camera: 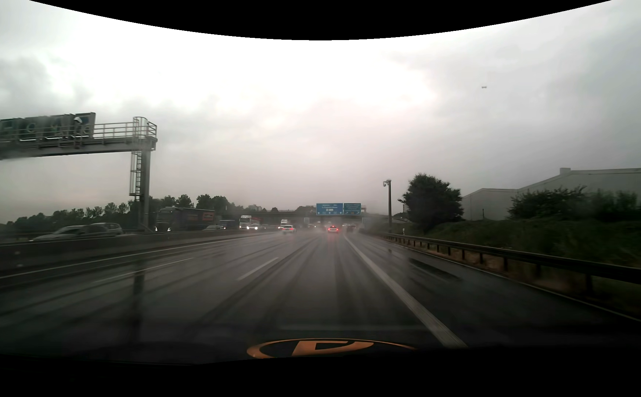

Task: Follow the waypoints while adhering to traffic rules and regulations

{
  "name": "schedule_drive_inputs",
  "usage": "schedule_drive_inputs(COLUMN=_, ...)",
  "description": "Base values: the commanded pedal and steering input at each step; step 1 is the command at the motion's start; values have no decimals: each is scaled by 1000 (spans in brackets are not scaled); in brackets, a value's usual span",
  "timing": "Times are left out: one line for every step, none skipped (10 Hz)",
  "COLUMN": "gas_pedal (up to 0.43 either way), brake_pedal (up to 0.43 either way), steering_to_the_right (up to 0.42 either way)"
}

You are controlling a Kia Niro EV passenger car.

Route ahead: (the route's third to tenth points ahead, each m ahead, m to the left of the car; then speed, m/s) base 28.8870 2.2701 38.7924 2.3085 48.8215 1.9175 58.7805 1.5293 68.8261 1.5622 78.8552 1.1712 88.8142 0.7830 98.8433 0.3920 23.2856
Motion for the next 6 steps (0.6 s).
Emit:
schedule_drive_inputs(gas_pedal=47, brake_pedal=0, steering_to_the_right=2)
schedule_drive_inputs(gas_pedal=59, brake_pedal=0, steering_to_the_right=2)
schedule_drive_inputs(gas_pedal=67, brake_pedal=0, steering_to_the_right=2)
schedule_drive_inputs(gas_pedal=79, brake_pedal=0, steering_to_the_right=1)
schedule_drive_inputs(gas_pedal=87, brake_pedal=0, steering_to_the_right=1)
schedule_drive_inputs(gas_pedal=87, brake_pedal=0, steering_to_the_right=1)
